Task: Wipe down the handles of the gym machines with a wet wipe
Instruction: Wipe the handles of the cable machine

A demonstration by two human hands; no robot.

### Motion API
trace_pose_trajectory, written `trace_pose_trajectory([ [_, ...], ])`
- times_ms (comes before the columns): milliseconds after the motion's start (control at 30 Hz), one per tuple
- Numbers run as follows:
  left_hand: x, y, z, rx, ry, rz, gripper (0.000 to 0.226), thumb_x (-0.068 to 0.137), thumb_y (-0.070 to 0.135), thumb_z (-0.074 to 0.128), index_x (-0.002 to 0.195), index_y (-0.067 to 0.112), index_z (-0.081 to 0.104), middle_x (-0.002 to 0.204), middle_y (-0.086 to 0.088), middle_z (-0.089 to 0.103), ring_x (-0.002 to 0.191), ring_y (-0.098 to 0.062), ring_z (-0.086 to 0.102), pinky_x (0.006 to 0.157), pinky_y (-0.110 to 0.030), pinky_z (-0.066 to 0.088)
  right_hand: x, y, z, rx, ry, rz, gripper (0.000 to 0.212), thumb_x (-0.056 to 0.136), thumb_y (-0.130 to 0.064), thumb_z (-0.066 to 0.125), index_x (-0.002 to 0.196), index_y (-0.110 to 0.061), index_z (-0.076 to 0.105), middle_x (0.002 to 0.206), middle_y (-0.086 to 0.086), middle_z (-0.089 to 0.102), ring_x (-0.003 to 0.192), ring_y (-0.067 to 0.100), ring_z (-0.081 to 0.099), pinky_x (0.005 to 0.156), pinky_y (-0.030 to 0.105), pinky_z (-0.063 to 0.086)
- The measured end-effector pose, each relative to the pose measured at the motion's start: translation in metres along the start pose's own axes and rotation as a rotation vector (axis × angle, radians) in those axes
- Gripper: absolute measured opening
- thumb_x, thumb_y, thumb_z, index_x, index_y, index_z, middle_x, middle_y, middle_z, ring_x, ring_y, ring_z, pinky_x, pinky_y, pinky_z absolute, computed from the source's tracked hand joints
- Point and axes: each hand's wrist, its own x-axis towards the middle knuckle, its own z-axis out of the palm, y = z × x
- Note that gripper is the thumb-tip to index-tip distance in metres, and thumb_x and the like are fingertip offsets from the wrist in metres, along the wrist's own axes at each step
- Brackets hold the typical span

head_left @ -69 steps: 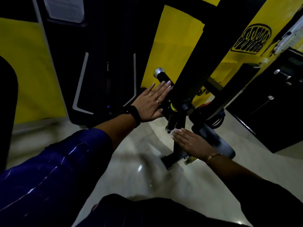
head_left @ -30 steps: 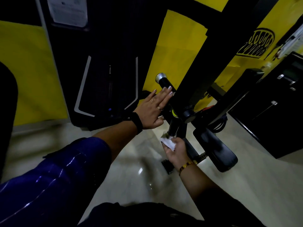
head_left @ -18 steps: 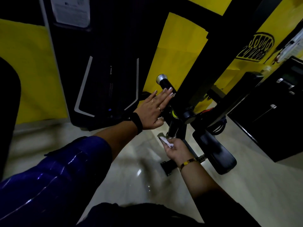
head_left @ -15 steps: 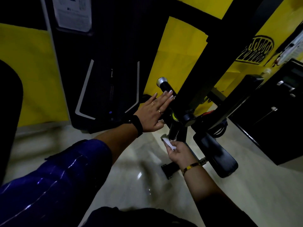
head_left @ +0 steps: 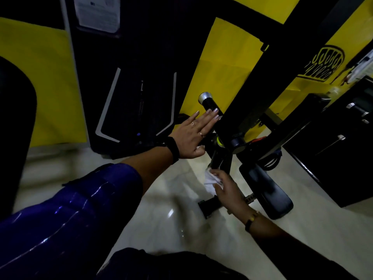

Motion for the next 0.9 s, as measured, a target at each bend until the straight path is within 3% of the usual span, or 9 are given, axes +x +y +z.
trace_pose_trajectory([
  [100, 0.0, 0.0, 0.0, 0.032, -0.004, -0.003, 0.099, 0.07, 0.031, 0.062, 0.151, 0.003, 0.013, 0.158, -0.019, 0.019, 0.147, -0.028, 0.015, 0.121, -0.039, 0.003, -0.006, -0.003, -0.01, -0.405, -0.174, -0.412, 0.059, 0.085, 0.014, 0.047, 0.132, -0.02, 0.055, 0.133, 0.005, 0.056, 0.124, 0.021, 0.052, 0.1, 0.018, 0.038],
  [200, 0.001, 0.001, -0.001, 0.037, -0.003, 0.006, 0.092, 0.077, 0.037, 0.054, 0.151, 0.003, 0.012, 0.157, -0.02, 0.021, 0.146, -0.028, 0.016, 0.121, -0.038, 0.002, 0.005, 0.0, -0.008, -0.996, -0.158, -1.075, 0.039, 0.088, 0.004, 0.056, 0.125, -0.005, 0.061, 0.129, 0.016, 0.06, 0.125, 0.03, 0.053, 0.106, 0.04, 0.042],
  [300, 0.0, 0.0, -0.003, 0.041, -0.026, 0.007, 0.084, 0.085, 0.046, 0.04, 0.151, 0.003, 0.01, 0.158, -0.02, 0.02, 0.147, -0.029, 0.017, 0.121, -0.039, 0.003, 0.028, -0.013, -0.004, -1.308, -0.116, -1.317, 0.033, 0.091, -0.002, 0.049, 0.122, 0.0, 0.062, 0.124, 0.02, 0.062, 0.124, 0.035, 0.053, 0.108, 0.048, 0.038],
  [433, 0.0, 0.0, -0.005, 0.024, -0.036, 0.009, 0.076, 0.092, 0.049, 0.025, 0.151, 0.003, 0.011, 0.157, -0.021, 0.021, 0.147, -0.029, 0.018, 0.12, -0.042, 0.009, 0.048, -0.021, -0.001, -1.636, -0.072, -1.108, 0.022, 0.082, -0.007, 0.067, 0.102, 0.002, 0.07, 0.103, 0.021, 0.069, 0.106, 0.037, 0.061, 0.112, 0.049, 0.033],
  [500, 0.0, 0.0, -0.005, 0.029, -0.03, 0.011, 0.08, 0.087, 0.047, 0.033, 0.15, 0.003, 0.012, 0.157, -0.022, 0.022, 0.146, -0.03, 0.02, 0.12, -0.042, 0.009, 0.052, -0.018, -0.007, -1.717, -0.07, -0.984, 0.022, 0.081, -0.01, 0.065, 0.099, 0.001, 0.072, 0.097, 0.018, 0.07, 0.1, 0.033, 0.062, 0.116, 0.049, 0.026],
  [600, 0.001, 0.0, -0.005, 0.03, -0.01, 0.021, 0.085, 0.082, 0.045, 0.039, 0.15, 0.002, 0.013, 0.157, -0.022, 0.023, 0.146, -0.03, 0.02, 0.12, -0.041, 0.007, 0.048, 0.001, -0.023, -1.813, -0.05, -0.968, 0.035, 0.087, -0.015, 0.053, 0.117, -0.004, 0.068, 0.119, 0.014, 0.066, 0.12, 0.03, 0.055, 0.118, 0.049, 0.01],
  [767, 0.001, 0.001, -0.003, 0.013, 0.001, 0.008, 0.088, 0.079, 0.043, 0.043, 0.15, 0.002, 0.013, 0.157, -0.022, 0.022, 0.146, -0.03, 0.017, 0.121, -0.039, 0.005, 0.045, 0.018, -0.035, -1.943, 0.017, -0.946, 0.057, 0.093, -0.02, 0.047, 0.147, -0.007, 0.034, 0.152, 0.006, 0.037, 0.143, 0.023, 0.029, 0.118, 0.048, 0.002],
  [833, 0.001, 0.001, -0.002, 0.014, 0.001, 0.0, 0.089, 0.078, 0.042, 0.045, 0.15, 0.001, 0.014, 0.157, -0.022, 0.021, 0.146, -0.03, 0.017, 0.121, -0.039, 0.004, 0.048, 0.012, -0.024, -2.029, -0.022, -0.965, 0.056, 0.097, -0.02, 0.039, 0.149, -0.004, 0.026, 0.154, 0.008, 0.032, 0.144, 0.025, 0.024, 0.112, 0.051, -0.005],
  [900, 0.001, 0.001, -0.002, 0.017, 0.004, 0.007, 0.088, 0.08, 0.043, 0.045, 0.15, 0.0, 0.015, 0.157, -0.023, 0.022, 0.146, -0.031, 0.017, 0.121, -0.039, 0.004, 0.05, 0.001, -0.012, -2.067, -0.022, -0.93, 0.05, 0.097, -0.021, 0.038, 0.145, -0.005, 0.037, 0.146, 0.006, 0.044, 0.141, 0.023, 0.032, 0.11, 0.05, -0.004],
])
